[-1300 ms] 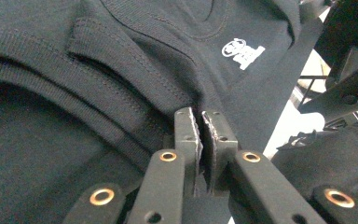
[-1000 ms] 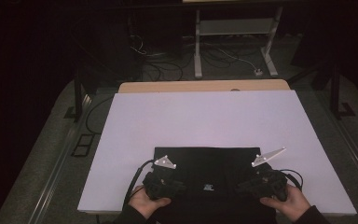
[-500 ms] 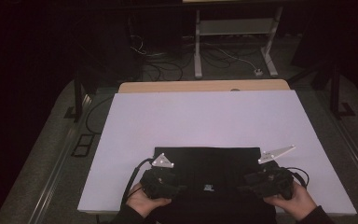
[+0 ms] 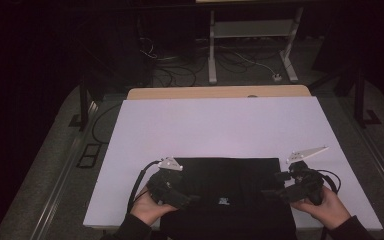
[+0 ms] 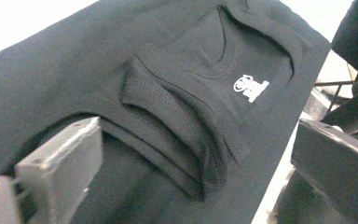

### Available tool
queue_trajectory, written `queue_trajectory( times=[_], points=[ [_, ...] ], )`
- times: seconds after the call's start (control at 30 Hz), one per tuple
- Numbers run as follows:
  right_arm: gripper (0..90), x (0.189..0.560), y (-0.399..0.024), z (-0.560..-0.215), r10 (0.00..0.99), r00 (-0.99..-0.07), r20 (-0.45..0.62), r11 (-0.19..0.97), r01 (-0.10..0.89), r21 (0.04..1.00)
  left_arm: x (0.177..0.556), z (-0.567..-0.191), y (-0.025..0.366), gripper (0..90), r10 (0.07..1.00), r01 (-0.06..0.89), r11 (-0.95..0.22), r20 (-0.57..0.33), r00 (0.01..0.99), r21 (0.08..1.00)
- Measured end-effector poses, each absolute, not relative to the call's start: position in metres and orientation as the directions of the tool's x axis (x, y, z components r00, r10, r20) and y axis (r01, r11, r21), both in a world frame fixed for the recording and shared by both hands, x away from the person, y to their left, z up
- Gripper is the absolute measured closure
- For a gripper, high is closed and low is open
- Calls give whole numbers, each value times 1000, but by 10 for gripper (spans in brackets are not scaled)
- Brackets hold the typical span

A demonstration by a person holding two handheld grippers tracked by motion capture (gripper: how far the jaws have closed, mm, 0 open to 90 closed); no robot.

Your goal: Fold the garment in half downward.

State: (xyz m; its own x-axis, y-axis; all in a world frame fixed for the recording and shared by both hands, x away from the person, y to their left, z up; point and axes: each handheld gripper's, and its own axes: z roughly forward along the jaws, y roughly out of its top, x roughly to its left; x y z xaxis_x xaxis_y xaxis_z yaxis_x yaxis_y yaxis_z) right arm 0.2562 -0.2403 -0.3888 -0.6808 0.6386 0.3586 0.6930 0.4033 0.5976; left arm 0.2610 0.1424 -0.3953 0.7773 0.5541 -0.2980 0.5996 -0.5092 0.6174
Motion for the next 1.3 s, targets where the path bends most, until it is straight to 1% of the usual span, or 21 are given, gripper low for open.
queue_trajectory(
  times=[0.03,0.1,0.3,0.53,0.67,0.93,1.3],
  points=[
    [17,257,-242,-387,646,-678,350,401,692,600,262,-394,143,0,551,597,-510,-298,779,619],
    [0,260,-245,-384,658,-669,345,386,694,608,264,-392,145,0,547,593,-506,-299,782,627],
    [0,268,-255,-374,660,-671,339,369,682,632,272,-391,150,0,558,596,-491,-296,775,635],
    [0,278,-259,-362,662,-678,320,378,670,639,280,-386,157,0,550,579,-499,-281,787,645],
    [0,283,-263,-358,666,-671,327,367,676,639,285,-384,159,0,553,577,-501,-274,787,645],
    [0,292,-271,-354,679,-663,315,358,674,646,297,-380,161,0,554,570,-502,-264,790,651],
    [0,302,-281,-357,709,-633,313,313,679,665,313,-379,173,0,582,586,-458,-274,766,668]
  ],
)
